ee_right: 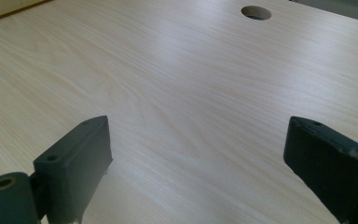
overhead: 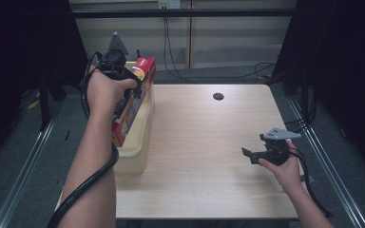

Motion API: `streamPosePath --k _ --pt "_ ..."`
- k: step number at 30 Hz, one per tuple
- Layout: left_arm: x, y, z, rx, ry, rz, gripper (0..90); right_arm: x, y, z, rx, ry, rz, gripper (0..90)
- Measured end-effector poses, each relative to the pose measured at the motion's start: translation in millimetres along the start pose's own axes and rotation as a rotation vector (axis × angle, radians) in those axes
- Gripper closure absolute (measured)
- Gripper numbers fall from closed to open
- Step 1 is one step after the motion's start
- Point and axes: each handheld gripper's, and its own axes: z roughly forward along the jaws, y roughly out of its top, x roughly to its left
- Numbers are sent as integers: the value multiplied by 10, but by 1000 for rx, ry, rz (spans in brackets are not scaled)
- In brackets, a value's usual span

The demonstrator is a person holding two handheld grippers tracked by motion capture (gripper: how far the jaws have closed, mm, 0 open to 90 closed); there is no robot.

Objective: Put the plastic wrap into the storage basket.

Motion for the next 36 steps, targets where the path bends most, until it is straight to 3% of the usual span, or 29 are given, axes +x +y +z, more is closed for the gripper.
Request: streamPosePath --k 26,36 --pt "174 -70 -114 -22 23 -43 412 10 1 16 1 4 -3 73" --pt "249 -116 -45 -12 29 -56 412 12 2 11 -1 -1 -3 73"
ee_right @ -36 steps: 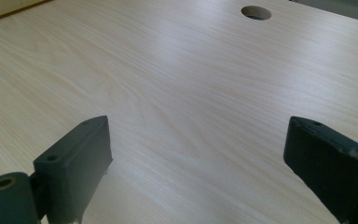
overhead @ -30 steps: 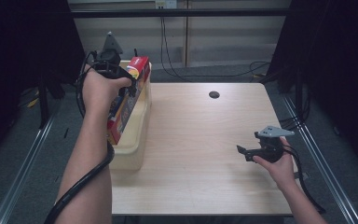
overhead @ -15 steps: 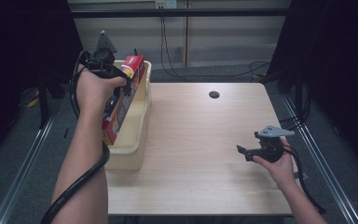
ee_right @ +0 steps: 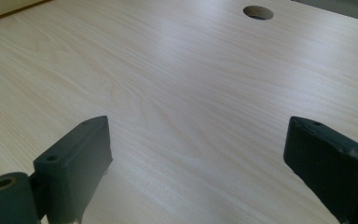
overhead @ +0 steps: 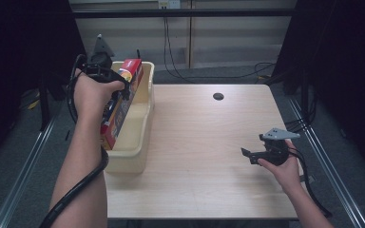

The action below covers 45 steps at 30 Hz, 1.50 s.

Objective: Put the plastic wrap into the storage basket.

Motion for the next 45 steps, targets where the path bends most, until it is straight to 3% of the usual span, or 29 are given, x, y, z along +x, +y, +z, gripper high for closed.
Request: streamPosePath --k 27,29,45 --pt "156 -148 365 65 -6 -65 411 -3 -7 2 2 3 0 73" --pt "171 -146 367 71 -5 -46 410 -5 -7 2 4 -2 1 72" --pt "193 -209 518 100 -13 -67 410 -12 -7 -3 0 -1 5 72"
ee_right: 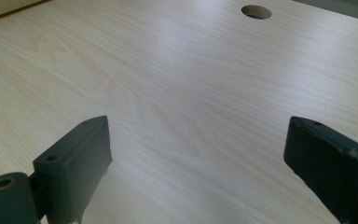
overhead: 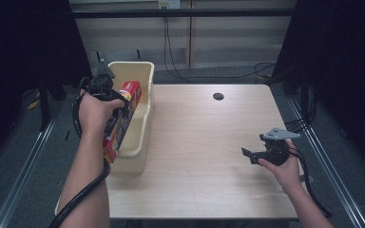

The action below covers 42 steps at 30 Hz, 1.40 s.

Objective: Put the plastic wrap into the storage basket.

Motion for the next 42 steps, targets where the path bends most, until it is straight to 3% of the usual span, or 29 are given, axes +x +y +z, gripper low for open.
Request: streamPosePath --k 22,42 --pt "82 -88 256 58 11 -20 408 7 -4 7 4 -2 -2 72" --pt "93 -103 386 70 26 -31 401 15 -4 12 7 2 -3 73"
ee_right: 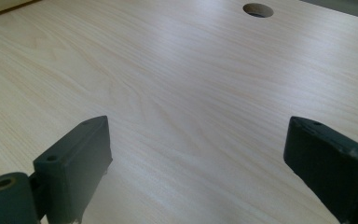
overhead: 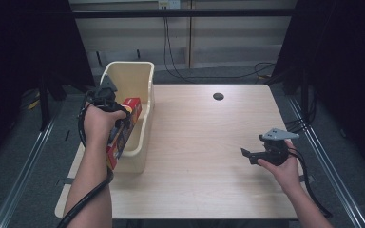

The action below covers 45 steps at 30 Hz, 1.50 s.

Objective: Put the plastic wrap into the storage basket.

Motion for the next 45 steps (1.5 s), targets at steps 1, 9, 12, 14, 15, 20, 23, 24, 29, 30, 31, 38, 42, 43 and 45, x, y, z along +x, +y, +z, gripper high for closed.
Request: streamPosePath --k 1,9,12,14,15,20,23,24,29,30,31,38,42,43,45 --pt "0 0 0 0 0 0 400 0 0 0 0 0 0 73" --pt "-17 19 23 20 11 -16 394 1 -2 13 2 -3 -6 73" --pt "-9 21 16 22 12 -24 389 0 -3 12 3 -5 -7 73" --pt "-10 29 -20 -7 -1 -21 378 0 -2 11 1 -7 -7 73" --pt "-10 43 -65 -26 -10 -22 367 3 -2 10 1 -6 -5 73" --pt "-106 59 -192 -66 -44 13 339 6 -2 18 5 3 -7 73" --pt "-142 72 -204 -78 -43 30 320 16 1 16 5 4 -8 73" --pt "-162 72 -211 -84 -48 27 318 17 0 16 5 4 -11 73" --pt "-252 84 -272 -113 -66 60 309 7 2 -2 -1 5 -10 74" --pt "-252 84 -272 -113 -66 60 306 7 2 -2 -1 5 -10 74" --pt "-291 90 -304 -128 -80 75 304 0 4 -10 1 -1 -5 73" --pt "-464 96 -354 -165 -124 113 296 8 11 -23 -4 -1 -6 74" --pt "-534 98 -345 -170 -143 128 284 15 14 -23 -4 -1 -8 73" --pt "-556 98 -344 -173 -146 134 284 15 14 -23 -4 -1 -8 73" --pt "-628 98 -336 -176 -157 149 285 19 16 -22 -2 3 -5 74"
